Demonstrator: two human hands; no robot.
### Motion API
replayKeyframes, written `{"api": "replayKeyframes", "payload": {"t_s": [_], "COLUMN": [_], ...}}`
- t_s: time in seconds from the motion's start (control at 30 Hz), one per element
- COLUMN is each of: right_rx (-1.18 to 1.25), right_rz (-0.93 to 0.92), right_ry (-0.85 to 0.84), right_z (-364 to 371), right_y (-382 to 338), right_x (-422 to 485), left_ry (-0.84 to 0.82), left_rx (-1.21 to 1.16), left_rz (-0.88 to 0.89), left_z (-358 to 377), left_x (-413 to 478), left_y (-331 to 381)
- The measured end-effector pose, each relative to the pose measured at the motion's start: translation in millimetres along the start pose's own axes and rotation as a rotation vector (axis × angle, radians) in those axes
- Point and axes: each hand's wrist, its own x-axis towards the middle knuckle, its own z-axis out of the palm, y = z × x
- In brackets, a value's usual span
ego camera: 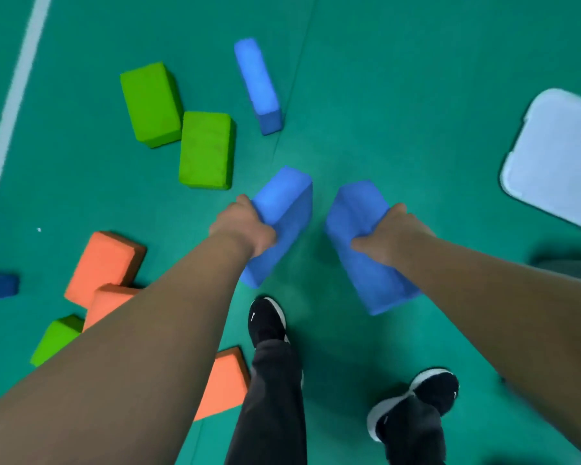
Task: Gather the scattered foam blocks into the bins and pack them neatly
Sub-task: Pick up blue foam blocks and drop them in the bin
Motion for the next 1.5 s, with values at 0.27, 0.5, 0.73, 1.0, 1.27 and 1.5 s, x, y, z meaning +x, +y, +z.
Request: {"api": "replayKeyframes", "payload": {"t_s": [0.27,0.5,0.73,1.0,1.27,1.5], "right_rx": [0.392,0.601,0.834,0.824,0.613,0.725], "right_rz": [0.213,0.305,0.392,0.782,0.662,0.624], "right_ry": [0.019,0.166,0.295,0.536,0.338,0.326], "right_z": [-2,-71,-158,-114,-11,19], "right_y": [223,425,588,722,704,686], "right_x": [-11,-45,-101,-132,-113,-99], "left_ry": [-0.023,0.011,0.112,0.069,-0.116,-0.088], "left_rx": [0.209,0.243,0.291,0.231,0.44,0.514], "left_rz": [0.241,0.512,0.736,1.054,0.929,0.732], "left_z": [120,195,197,283,375,395], "left_x": [-71,-179,-296,-377,-351,-315], "left_y": [198,385,551,657,663,646]}}
